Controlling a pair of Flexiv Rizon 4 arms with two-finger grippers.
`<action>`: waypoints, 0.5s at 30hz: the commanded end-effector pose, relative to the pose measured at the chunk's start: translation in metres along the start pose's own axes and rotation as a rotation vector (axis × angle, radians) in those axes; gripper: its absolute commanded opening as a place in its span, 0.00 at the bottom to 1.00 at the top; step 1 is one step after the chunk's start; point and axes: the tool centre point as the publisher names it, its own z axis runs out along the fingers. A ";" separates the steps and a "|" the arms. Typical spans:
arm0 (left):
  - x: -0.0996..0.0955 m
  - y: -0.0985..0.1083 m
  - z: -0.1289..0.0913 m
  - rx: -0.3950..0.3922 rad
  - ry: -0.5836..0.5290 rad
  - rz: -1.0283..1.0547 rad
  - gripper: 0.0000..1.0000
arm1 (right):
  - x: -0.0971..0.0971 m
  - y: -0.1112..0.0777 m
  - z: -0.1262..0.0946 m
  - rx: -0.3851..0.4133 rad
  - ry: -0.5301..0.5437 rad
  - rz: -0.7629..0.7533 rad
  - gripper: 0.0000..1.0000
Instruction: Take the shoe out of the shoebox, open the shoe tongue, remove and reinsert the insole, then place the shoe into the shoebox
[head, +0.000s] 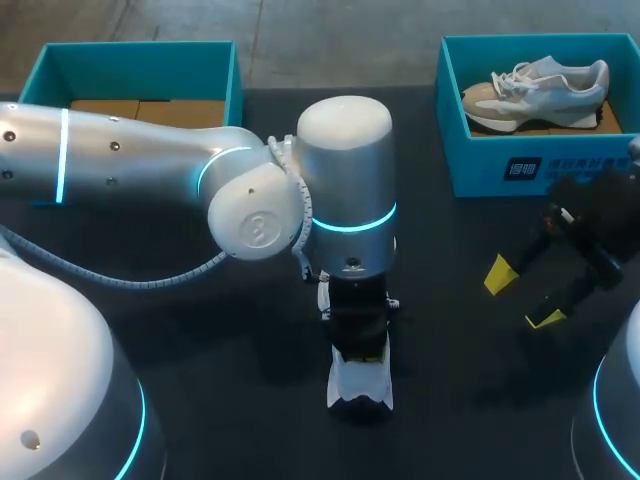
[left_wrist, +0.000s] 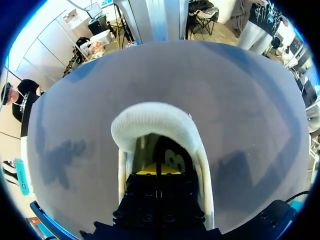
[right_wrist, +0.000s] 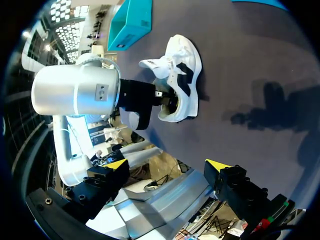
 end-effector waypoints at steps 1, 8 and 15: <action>-0.001 0.000 0.011 0.001 0.003 -0.003 0.00 | 0.000 -0.001 0.000 -0.002 -0.002 0.002 1.00; 0.001 0.004 0.023 0.019 0.025 -0.027 0.00 | 0.000 -0.001 0.000 -0.002 -0.002 0.002 1.00; 0.005 0.000 -0.007 0.002 0.018 -0.027 0.00 | 0.000 -0.001 0.000 -0.002 -0.002 0.002 1.00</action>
